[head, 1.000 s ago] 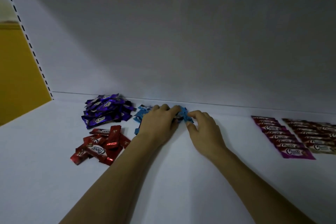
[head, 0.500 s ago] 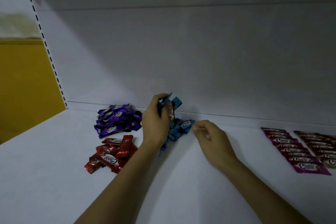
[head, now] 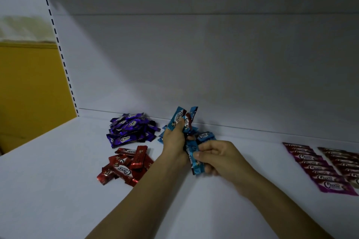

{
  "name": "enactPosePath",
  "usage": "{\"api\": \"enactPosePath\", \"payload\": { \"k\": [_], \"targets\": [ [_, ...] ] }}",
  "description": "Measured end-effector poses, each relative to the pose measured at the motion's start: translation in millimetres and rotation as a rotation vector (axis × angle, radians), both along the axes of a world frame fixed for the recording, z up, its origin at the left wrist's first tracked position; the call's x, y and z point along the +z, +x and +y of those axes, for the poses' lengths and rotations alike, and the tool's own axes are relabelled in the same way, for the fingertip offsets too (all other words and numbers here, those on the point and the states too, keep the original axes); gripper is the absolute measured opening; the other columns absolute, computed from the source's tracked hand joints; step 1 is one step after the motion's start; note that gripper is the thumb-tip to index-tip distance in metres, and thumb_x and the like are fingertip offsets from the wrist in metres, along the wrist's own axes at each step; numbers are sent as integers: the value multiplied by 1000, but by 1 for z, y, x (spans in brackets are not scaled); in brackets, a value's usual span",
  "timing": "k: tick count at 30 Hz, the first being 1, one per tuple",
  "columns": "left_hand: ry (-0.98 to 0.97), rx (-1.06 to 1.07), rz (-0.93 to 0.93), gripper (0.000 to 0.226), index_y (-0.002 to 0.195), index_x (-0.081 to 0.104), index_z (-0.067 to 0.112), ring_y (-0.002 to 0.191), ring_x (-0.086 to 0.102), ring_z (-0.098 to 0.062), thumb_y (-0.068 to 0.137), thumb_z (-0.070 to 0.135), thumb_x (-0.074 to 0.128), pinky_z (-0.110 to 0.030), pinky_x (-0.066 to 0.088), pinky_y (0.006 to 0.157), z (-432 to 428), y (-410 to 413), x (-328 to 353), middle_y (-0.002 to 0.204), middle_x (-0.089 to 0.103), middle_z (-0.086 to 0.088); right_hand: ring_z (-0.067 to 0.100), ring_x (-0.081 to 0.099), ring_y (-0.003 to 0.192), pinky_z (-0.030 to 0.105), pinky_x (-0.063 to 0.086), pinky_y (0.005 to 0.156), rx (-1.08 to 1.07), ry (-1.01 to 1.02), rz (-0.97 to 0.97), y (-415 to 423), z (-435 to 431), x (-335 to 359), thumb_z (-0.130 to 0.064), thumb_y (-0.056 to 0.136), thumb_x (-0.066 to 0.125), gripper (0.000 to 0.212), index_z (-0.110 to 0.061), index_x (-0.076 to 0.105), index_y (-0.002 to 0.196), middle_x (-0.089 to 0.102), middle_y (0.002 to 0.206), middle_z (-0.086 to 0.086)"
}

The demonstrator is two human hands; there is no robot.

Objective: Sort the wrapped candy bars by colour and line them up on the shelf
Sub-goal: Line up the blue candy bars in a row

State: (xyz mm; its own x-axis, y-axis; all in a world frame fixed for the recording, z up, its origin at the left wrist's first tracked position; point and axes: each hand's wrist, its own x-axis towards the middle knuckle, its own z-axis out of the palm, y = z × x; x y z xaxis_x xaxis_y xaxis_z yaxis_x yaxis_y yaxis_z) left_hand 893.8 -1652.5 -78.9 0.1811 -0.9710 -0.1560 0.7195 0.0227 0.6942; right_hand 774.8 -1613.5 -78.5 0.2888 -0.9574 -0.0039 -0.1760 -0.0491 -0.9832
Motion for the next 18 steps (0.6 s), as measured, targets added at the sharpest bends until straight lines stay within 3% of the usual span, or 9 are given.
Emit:
{"api": "enactPosePath", "payload": {
  "k": [2, 5, 7, 11, 14, 18],
  "targets": [
    [28, 14, 12, 14, 100, 57, 6, 55, 55, -21, 97, 19, 55, -37, 55, 63, -1, 1, 0, 64, 58, -10, -1, 50, 40, 11, 36, 39, -15, 11, 40, -2, 0, 0, -11, 88, 63, 11, -15, 65, 78, 59, 46, -9],
    [21, 108, 36, 22, 115, 54, 3, 45, 56, -14, 97, 15, 54, -28, 55, 48, -1, 8, 4, 72, 59, -9, 2, 49, 40, 15, 37, 41, -101, 20, 21, -10, -3, 5, -14, 88, 62, 13, -13, 67, 76, 57, 46, -8],
    [22, 149, -56, 26, 122, 52, 5, 52, 62, -14, 98, 13, 52, -32, 60, 59, -1, 9, 3, 78, 64, -8, 5, 49, 44, 19, 37, 45, -188, 6, -86, -19, -7, 10, -14, 89, 61, 11, -9, 68, 83, 62, 55, -3],
    [-88, -13, -280, 24, 120, 57, 8, 71, 70, -21, 99, 12, 47, -31, 58, 57, 14, -18, -4, 92, 72, -14, 8, 52, 52, 22, 41, 51, -273, -2, -275, -24, -8, 13, -12, 90, 60, 9, -6, 67, 91, 66, 70, 3],
    [-161, -152, -312, 23, 114, 61, 12, 79, 71, -22, 101, 11, 43, -30, 57, 62, 26, -38, -7, 95, 74, -12, 9, 53, 53, 26, 48, 55, -332, 3, -298, -24, -8, 9, -9, 90, 61, 8, -3, 65, 91, 62, 69, 8],
    [-152, -152, -393, 23, 106, 63, 18, 78, 72, -16, 102, 14, 41, -25, 56, 61, 27, -41, -9, 88, 75, -4, 18, 62, 53, 31, 55, 55, -345, 6, -274, -26, -8, 5, -4, 90, 59, 6, -1, 65, 89, 69, 70, 13]
  ]
}}
